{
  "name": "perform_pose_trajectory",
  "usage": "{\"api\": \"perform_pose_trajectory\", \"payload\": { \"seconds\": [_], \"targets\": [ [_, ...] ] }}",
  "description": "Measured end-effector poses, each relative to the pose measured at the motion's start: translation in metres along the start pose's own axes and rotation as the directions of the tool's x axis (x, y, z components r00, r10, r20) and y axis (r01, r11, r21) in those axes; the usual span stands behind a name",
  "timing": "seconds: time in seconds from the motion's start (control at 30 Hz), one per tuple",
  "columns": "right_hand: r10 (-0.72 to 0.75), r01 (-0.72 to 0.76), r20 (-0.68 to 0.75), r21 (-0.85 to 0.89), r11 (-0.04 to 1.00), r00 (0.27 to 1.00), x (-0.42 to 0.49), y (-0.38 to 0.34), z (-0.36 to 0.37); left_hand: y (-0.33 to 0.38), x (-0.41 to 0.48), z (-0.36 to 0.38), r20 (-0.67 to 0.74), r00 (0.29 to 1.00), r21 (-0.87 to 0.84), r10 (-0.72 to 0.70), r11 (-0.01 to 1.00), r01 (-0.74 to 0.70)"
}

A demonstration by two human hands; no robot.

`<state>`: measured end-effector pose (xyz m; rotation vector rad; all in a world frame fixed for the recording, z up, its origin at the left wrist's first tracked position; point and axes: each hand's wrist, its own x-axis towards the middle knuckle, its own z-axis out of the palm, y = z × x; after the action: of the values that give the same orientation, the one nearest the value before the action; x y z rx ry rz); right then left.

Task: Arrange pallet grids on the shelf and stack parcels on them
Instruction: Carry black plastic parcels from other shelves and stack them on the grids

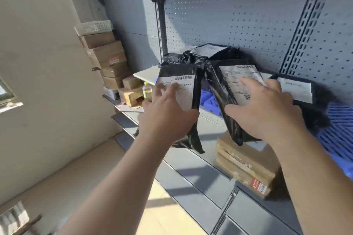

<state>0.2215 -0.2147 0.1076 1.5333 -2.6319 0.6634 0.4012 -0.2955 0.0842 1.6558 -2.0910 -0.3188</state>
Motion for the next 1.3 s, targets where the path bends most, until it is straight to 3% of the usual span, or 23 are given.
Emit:
{"api": "perform_pose_trajectory", "payload": {
  "seconds": [0.37, 0.57, 0.8, 1.07, 1.3],
  "targets": [
    [0.313, -0.318, -0.115, -0.03, 0.948, 0.943, 0.036, 0.036, -0.015, 0.072, 0.079, 0.025, 0.113, 0.934, -0.114, 0.339, 0.938, -0.327],
    [0.386, -0.395, -0.16, -0.024, 0.918, 0.908, 0.069, 0.07, -0.032, 0.125, 0.116, 0.049, 0.129, 0.909, -0.115, 0.396, 0.917, -0.383],
    [0.475, -0.479, -0.104, -0.015, 0.877, 0.874, 0.108, 0.1, -0.031, 0.168, 0.152, 0.08, 0.223, 0.885, -0.093, 0.408, 0.913, -0.398],
    [0.573, -0.576, -0.063, -0.041, 0.816, 0.817, 0.146, 0.101, -0.016, 0.197, 0.188, 0.1, 0.341, 0.807, -0.105, 0.482, 0.873, -0.476],
    [0.61, -0.614, -0.072, -0.076, 0.785, 0.789, 0.167, 0.091, -0.007, 0.201, 0.214, 0.109, 0.384, 0.789, -0.045, 0.48, 0.863, -0.503]
  ]
}}
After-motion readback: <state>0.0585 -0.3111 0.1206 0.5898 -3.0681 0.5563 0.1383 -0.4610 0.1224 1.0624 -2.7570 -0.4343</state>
